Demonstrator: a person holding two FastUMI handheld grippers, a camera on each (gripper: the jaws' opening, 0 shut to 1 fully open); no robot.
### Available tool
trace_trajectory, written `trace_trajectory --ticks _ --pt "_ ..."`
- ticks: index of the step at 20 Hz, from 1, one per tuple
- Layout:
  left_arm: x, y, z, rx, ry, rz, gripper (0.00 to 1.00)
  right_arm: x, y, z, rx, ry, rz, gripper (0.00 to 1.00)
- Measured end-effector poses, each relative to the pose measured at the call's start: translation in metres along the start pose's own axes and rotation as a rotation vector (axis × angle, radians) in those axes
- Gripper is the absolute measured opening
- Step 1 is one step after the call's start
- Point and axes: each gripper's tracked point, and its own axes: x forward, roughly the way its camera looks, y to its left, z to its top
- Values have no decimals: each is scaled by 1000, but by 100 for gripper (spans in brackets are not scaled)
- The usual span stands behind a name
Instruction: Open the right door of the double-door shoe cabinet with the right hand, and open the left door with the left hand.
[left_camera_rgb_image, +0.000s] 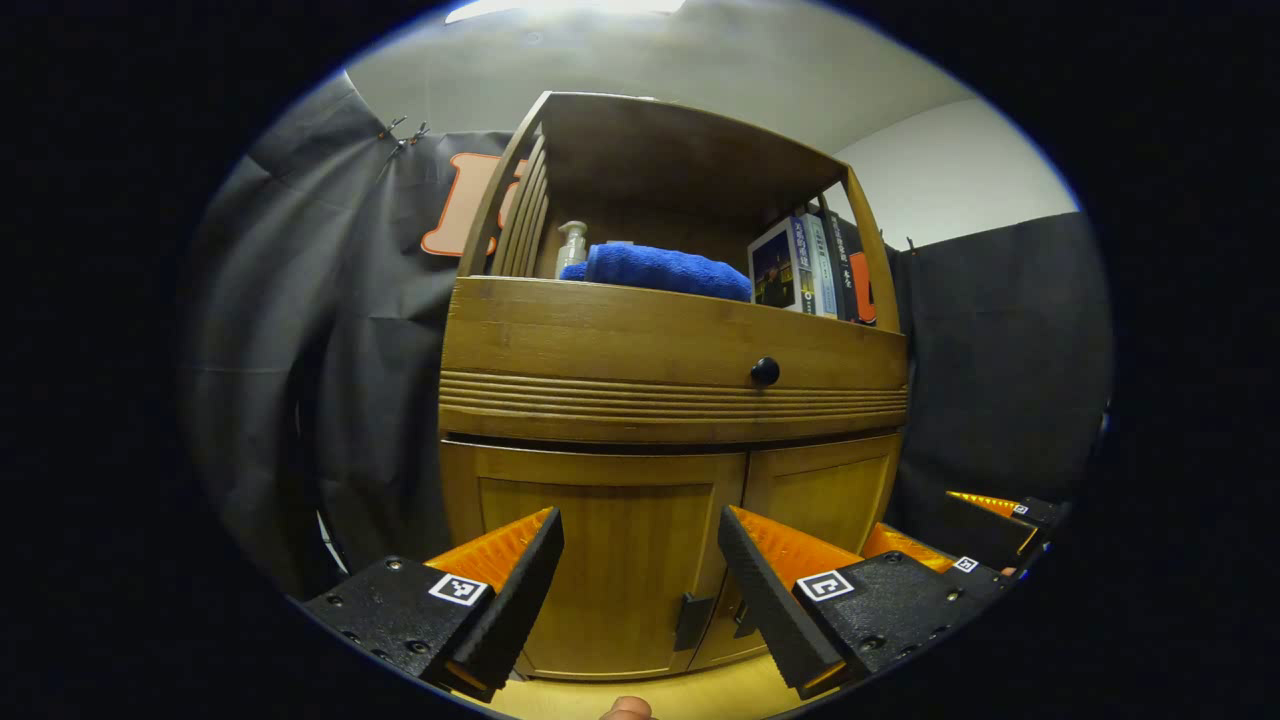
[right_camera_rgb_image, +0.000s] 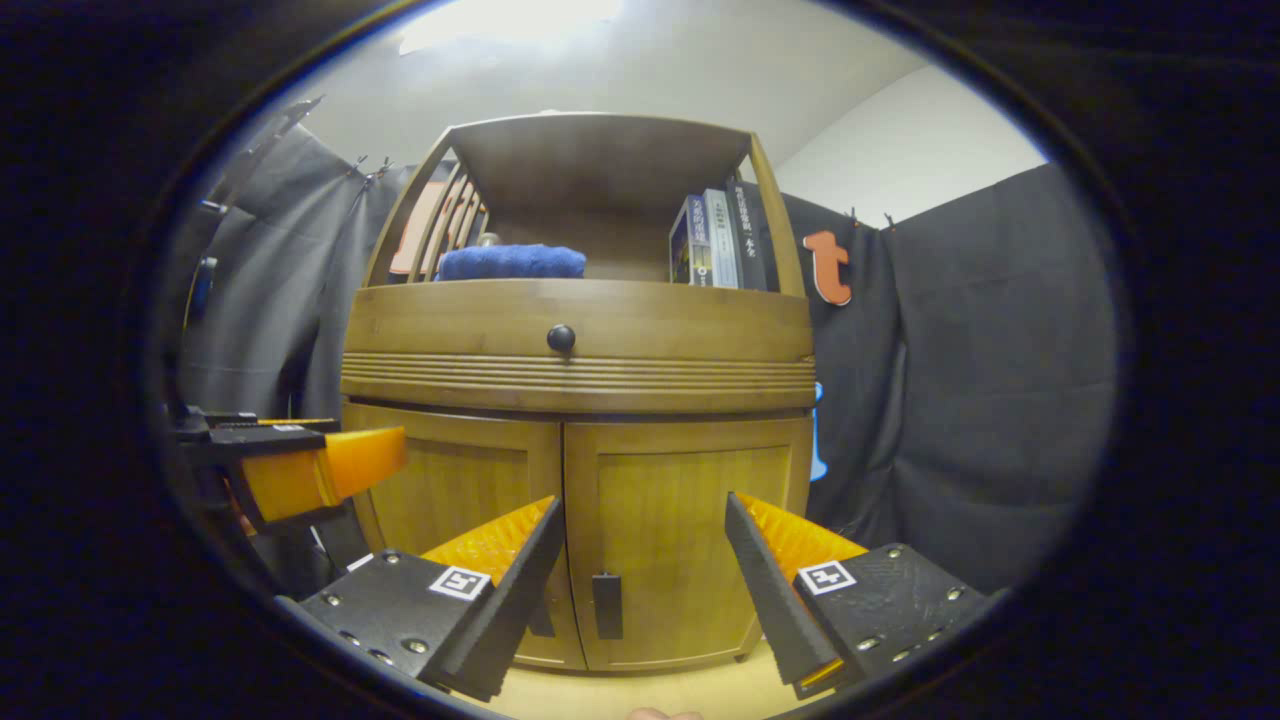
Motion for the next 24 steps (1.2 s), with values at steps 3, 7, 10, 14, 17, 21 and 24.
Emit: trace_trajectory --ticks 3,7,10,14,17,21,24 --pt "-2 22 -3 4 6 48 96 17 9 -19 17 43 23 96" --pt "-4 53 -8 8 20 111 96 41 24 -47 40 121 64 94" --pt "-5 73 -11 17 29 155 96 57 29 -72 29 167 52 94" --pt "-4 93 -12 27 35 192 96 80 30 -119 -11 265 33 81" --pt "-2 103 -17 24 45 207 96 90 31 -149 -14 328 24 70" --pt "2 110 -21 29 61 218 97 103 24 -164 -11 351 -7 58" --pt "5 111 -21 30 58 216 97 119 27 -172 19 359 -16 39"
